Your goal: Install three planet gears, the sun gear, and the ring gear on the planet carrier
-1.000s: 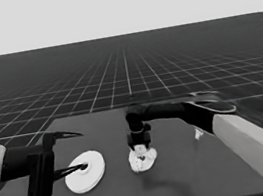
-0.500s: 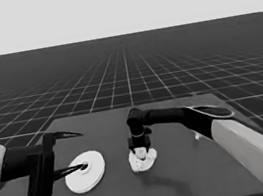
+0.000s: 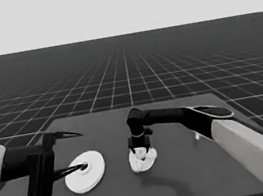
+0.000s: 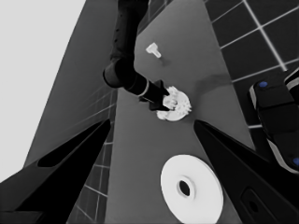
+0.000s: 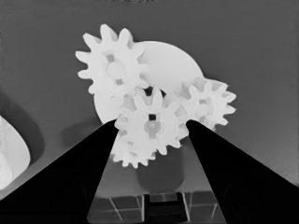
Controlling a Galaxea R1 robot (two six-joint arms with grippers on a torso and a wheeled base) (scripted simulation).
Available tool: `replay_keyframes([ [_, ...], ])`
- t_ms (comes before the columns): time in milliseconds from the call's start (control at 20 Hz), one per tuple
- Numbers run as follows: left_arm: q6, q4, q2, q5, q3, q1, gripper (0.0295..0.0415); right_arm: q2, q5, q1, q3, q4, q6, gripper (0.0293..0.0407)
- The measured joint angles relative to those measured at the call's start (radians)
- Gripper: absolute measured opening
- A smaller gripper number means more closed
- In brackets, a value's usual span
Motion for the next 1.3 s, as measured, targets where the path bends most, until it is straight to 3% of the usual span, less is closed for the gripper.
replay_keyframes([
  [1300,0.000,0.000,0.000,0.000,0.000,0.000,0.0385,-0.001,0.000,-0.007,-0.001,0.000,0.272,0.0309],
])
